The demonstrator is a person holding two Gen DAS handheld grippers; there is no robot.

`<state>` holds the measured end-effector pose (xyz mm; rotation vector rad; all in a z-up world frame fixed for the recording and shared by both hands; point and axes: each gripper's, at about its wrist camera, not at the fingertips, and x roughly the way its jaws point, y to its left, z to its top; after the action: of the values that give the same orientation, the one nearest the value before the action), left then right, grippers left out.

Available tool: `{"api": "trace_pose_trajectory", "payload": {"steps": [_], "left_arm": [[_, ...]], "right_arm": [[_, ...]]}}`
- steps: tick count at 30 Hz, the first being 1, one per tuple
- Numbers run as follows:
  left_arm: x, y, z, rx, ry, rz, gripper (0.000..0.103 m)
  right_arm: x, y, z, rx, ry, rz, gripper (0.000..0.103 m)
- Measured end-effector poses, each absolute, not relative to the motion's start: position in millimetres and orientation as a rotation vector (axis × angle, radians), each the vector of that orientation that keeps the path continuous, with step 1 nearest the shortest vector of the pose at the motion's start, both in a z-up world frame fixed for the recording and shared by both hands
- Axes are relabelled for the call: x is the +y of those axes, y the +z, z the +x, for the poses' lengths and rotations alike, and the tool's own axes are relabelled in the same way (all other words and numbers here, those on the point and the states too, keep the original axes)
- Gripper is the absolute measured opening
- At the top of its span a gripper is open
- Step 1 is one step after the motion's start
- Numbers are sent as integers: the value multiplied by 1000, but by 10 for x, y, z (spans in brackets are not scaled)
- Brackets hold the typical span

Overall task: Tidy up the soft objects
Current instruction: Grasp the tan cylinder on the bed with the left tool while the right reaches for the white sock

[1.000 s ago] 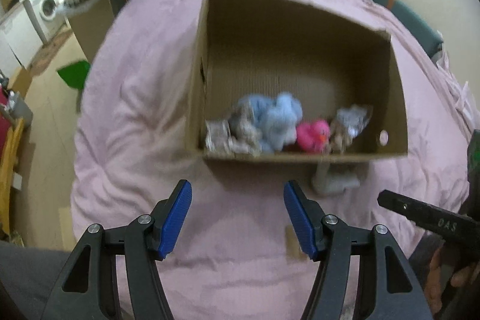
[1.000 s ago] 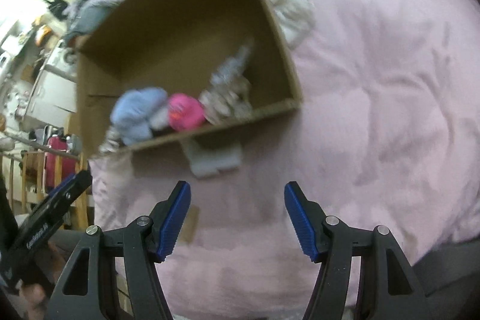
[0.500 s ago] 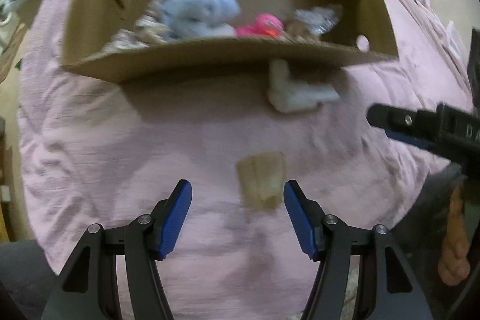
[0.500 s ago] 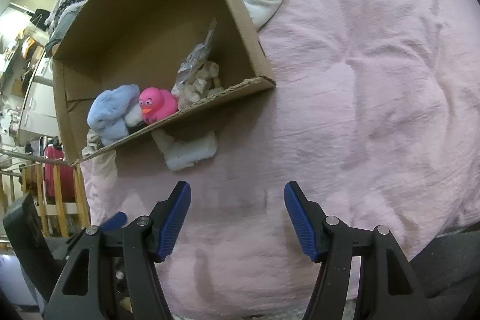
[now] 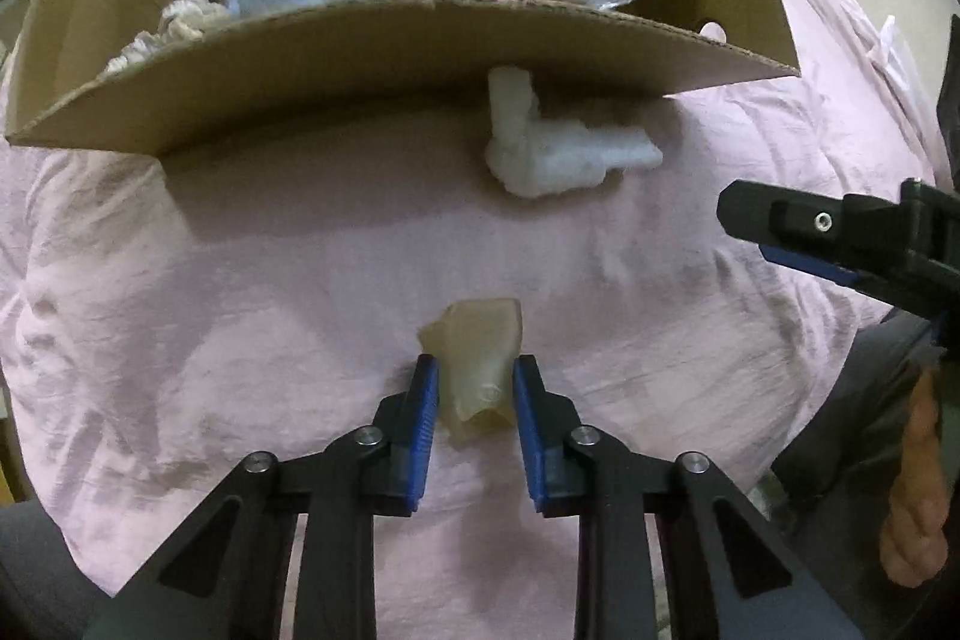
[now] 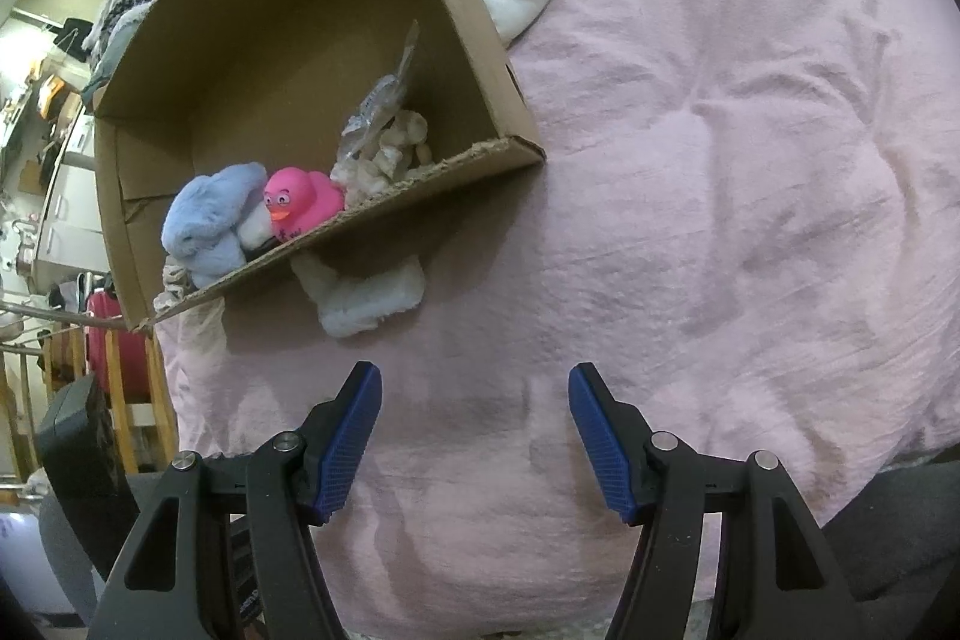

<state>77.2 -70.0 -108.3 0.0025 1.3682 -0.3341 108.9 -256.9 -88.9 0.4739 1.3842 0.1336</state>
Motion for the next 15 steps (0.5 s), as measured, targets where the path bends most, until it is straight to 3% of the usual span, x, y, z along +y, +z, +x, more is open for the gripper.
{"api": "trace_pose_trajectory", "payload": {"steps": [5, 15], "left_arm": [[-665, -987, 722, 1337, -322, 17, 10], [-127, -658, 795, 1247, -156, -109, 9]], "right_arm": [[-2526, -917, 1114, 1389, 137, 459, 69], [-2213, -854, 1232, 1333, 229, 349, 69]]}}
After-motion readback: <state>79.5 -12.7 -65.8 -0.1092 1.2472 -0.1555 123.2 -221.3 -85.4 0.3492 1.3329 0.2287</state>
